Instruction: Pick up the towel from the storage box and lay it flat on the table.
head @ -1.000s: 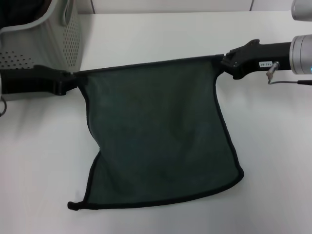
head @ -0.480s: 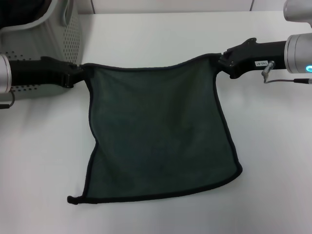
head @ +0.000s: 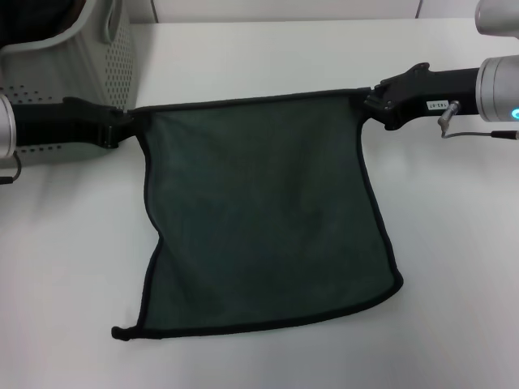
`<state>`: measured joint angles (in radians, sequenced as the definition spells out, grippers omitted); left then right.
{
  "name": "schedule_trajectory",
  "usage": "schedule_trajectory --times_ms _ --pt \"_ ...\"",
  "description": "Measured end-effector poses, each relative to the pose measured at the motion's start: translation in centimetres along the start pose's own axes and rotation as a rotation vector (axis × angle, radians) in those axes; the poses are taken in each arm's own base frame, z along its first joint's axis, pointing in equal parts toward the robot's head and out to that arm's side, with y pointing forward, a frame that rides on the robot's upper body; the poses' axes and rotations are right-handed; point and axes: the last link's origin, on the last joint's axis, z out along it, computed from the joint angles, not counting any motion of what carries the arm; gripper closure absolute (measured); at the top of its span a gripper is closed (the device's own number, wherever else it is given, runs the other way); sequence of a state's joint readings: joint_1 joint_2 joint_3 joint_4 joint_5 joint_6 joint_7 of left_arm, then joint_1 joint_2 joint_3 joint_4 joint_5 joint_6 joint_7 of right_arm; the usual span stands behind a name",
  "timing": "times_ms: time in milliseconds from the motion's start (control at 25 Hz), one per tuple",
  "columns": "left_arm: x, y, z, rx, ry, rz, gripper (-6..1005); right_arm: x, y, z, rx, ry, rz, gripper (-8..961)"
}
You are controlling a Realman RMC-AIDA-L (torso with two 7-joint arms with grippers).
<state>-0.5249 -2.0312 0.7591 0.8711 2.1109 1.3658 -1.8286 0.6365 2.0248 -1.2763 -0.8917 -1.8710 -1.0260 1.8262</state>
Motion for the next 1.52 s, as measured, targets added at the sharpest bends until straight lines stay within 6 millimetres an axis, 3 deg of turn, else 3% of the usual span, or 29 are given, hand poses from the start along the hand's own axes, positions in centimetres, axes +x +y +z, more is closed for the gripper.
schedule_trajectory --times_ms 200,440,640,760,880,920,1080,1240,1360,1520 --pt "-0.4 -0.1 -0.1 0.006 0.006 -0.022 892 0.0 -0.3 -0.2 0.01 -0.008 0.025 932" --pt "-0.6 -0.1 -0.4 -0.005 0.005 -0.023 784 -0.3 -0.6 -1.0 0.029 -0.039 0.033 770" --pt "-0.6 0.1 -0.5 -0.02 0.001 -0.021 679 -0.4 -0.5 -1.6 0.035 -0.061 0.031 542" --pt "-0.8 0.3 -0.5 -0.035 -0.002 -0.014 592 -0.3 -0.3 -1.7 0.03 -0.068 0.037 308" --pt "-0.8 1.4 -0.8 -0.112 0.023 0.033 455 0.0 0.2 -1.9 -0.003 -0.075 0.039 249" --pt "-0.8 2.7 -1.3 -0.199 0.07 0.099 410 0.1 0.4 -1.9 -0.018 -0.079 0.037 229" --pt "-1.1 5.1 -2.6 -0.35 0.191 0.22 409 1.0 3.3 -3.3 -0.203 -0.178 -0.048 149" --pt "-2.3 7.9 -5.0 -0.589 0.346 0.268 413 2.4 7.0 -6.1 -0.423 -0.306 -0.122 91" --pt "-3.3 8.6 -5.7 -0.671 0.363 0.251 419 3.1 9.3 -7.6 -0.563 -0.381 -0.102 93" --pt "-5.2 9.4 -6.1 -0.7 0.365 0.273 419 3.6 12.1 -7.4 -0.674 -0.45 -0.073 96"
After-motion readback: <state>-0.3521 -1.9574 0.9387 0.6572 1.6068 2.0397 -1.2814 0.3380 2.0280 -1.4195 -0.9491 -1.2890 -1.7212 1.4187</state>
